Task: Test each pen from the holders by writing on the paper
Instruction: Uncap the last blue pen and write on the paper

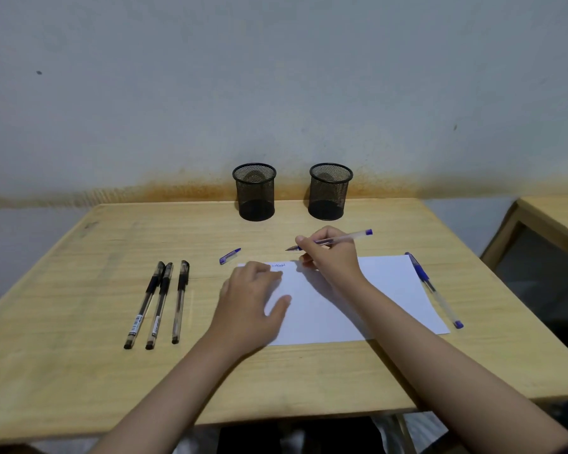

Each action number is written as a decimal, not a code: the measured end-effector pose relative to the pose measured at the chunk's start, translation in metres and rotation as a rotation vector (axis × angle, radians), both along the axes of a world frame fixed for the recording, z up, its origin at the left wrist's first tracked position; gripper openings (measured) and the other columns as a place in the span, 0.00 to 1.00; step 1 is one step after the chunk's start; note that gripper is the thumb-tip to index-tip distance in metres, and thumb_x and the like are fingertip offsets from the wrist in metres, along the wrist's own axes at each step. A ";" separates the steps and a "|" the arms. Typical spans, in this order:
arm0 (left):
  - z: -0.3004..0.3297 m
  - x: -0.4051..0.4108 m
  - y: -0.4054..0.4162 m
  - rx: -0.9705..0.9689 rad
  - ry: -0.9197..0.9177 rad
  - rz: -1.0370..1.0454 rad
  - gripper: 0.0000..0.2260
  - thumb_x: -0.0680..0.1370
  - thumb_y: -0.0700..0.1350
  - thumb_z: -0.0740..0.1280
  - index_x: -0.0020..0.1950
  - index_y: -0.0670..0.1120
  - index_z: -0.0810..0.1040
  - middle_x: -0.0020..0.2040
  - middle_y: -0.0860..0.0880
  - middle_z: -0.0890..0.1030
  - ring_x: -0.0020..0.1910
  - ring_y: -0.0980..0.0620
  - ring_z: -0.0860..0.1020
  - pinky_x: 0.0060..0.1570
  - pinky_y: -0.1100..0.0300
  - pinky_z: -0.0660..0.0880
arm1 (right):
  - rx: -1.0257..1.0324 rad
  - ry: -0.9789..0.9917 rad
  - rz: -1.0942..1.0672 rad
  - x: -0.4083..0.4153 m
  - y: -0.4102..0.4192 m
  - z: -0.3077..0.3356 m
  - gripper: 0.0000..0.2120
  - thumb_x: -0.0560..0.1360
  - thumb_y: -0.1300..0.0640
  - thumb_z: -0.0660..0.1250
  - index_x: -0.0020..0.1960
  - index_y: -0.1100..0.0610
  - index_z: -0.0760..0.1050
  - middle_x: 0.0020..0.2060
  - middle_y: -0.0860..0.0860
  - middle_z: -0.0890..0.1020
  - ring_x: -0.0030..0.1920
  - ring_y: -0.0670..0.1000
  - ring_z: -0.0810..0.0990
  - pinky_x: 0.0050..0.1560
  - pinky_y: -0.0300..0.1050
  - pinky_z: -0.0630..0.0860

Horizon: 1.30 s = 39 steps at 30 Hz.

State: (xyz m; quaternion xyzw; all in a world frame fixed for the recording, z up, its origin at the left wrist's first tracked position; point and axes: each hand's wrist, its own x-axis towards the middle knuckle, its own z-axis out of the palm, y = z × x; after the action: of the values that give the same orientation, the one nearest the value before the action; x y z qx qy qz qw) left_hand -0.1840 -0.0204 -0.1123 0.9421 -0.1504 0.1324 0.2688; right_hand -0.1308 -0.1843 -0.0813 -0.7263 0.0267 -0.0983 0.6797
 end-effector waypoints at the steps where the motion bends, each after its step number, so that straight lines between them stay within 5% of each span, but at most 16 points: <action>1: -0.003 -0.001 -0.001 0.033 0.001 -0.046 0.21 0.72 0.59 0.59 0.61 0.50 0.76 0.61 0.51 0.72 0.62 0.51 0.68 0.59 0.54 0.64 | -0.041 -0.004 0.010 0.003 0.001 -0.001 0.09 0.72 0.60 0.72 0.39 0.61 0.74 0.32 0.55 0.80 0.29 0.45 0.81 0.34 0.39 0.78; 8: -0.007 0.000 0.000 0.110 0.041 -0.152 0.27 0.72 0.60 0.50 0.67 0.52 0.71 0.69 0.54 0.69 0.69 0.54 0.64 0.62 0.60 0.59 | -0.023 0.058 0.024 0.014 0.000 -0.008 0.11 0.71 0.62 0.73 0.38 0.62 0.70 0.28 0.56 0.79 0.26 0.47 0.81 0.30 0.42 0.80; 16: -0.008 -0.001 0.001 0.258 0.168 -0.242 0.32 0.72 0.64 0.43 0.75 0.56 0.55 0.77 0.58 0.51 0.76 0.58 0.47 0.73 0.51 0.45 | -0.115 -0.001 -0.059 0.022 0.005 -0.017 0.13 0.72 0.65 0.69 0.33 0.60 0.68 0.25 0.57 0.78 0.24 0.51 0.80 0.28 0.43 0.80; 27: -0.006 -0.002 0.000 0.231 0.180 -0.232 0.32 0.71 0.64 0.44 0.75 0.57 0.56 0.77 0.59 0.52 0.75 0.59 0.48 0.73 0.52 0.44 | -0.210 -0.040 -0.017 0.022 0.005 -0.021 0.11 0.70 0.67 0.68 0.33 0.61 0.67 0.32 0.68 0.79 0.26 0.53 0.81 0.30 0.45 0.79; 39: -0.005 -0.002 0.000 0.227 0.182 -0.225 0.31 0.71 0.64 0.45 0.74 0.58 0.56 0.77 0.59 0.53 0.74 0.60 0.49 0.73 0.52 0.45 | -0.245 -0.019 0.017 0.025 0.006 -0.021 0.13 0.70 0.67 0.68 0.32 0.59 0.67 0.29 0.61 0.76 0.28 0.56 0.80 0.35 0.49 0.81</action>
State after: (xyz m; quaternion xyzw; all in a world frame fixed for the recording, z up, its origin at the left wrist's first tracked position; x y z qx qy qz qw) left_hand -0.1863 -0.0208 -0.1176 0.9518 -0.2438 -0.0023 0.1861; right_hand -0.1058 -0.1782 -0.1028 -0.8031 0.0020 -0.1020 0.5870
